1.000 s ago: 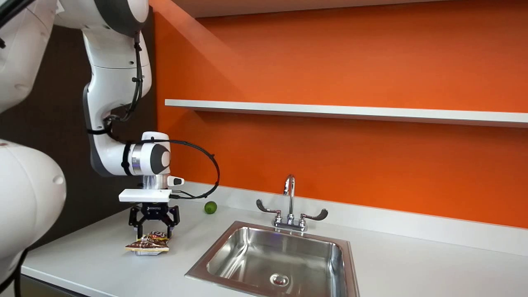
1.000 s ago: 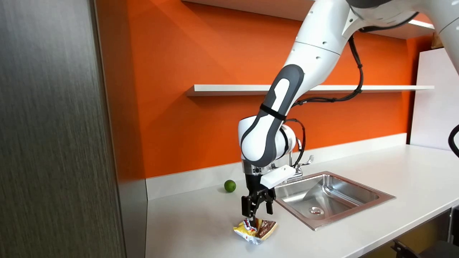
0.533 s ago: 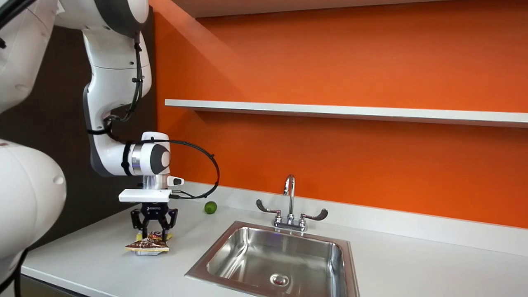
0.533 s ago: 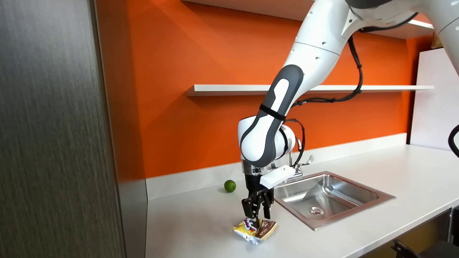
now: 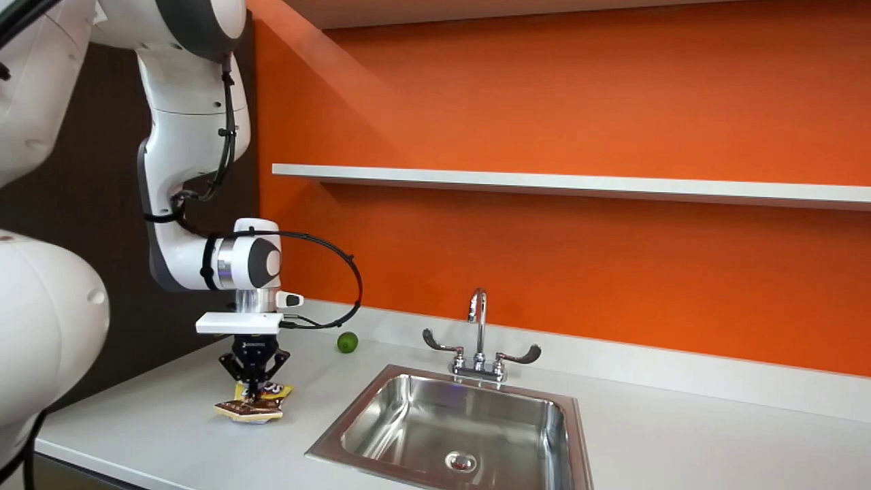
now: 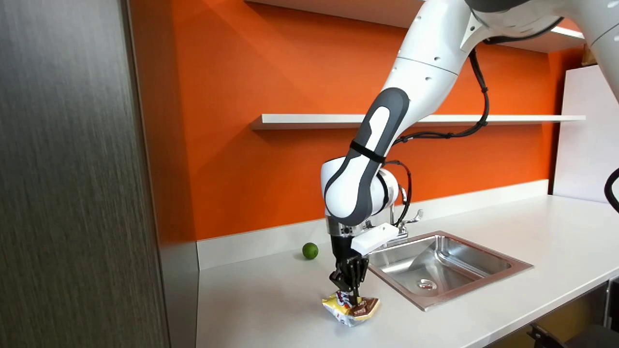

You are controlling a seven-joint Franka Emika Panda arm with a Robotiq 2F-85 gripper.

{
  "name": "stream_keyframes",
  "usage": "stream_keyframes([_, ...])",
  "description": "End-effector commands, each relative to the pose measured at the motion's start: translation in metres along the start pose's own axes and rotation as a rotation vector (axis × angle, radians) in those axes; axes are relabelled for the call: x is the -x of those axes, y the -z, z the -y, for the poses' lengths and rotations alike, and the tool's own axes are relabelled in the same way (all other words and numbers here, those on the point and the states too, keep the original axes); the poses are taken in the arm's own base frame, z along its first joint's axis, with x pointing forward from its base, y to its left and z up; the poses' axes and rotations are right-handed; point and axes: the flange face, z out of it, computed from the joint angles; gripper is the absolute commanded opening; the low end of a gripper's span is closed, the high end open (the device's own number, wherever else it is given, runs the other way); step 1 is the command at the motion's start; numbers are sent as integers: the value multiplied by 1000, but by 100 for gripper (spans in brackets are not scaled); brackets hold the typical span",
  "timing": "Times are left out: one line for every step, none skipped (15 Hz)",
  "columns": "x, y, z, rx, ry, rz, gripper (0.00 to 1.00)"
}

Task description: Put the packet on the first bottom shelf

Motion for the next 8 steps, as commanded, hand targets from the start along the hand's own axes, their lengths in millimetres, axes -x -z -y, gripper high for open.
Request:
stream_keyframes([-1,2,-3,10,-16,19,0])
stream_keyframes([-1,3,-3,11,-18,18,0])
stream_keyframes([-1,5,-4,12,-22,16,0])
stream_keyframes([-1,7,-6,11,-28,14,0])
stream_keyframes([-1,12,-7,12,-36,10,0])
stream_keyframes([0,16,-8,14,-43,6,0])
stream_keyframes([0,25,-9,16,-53,-3,0])
stream_keyframes([0,32,-10,18,-61,-8,0])
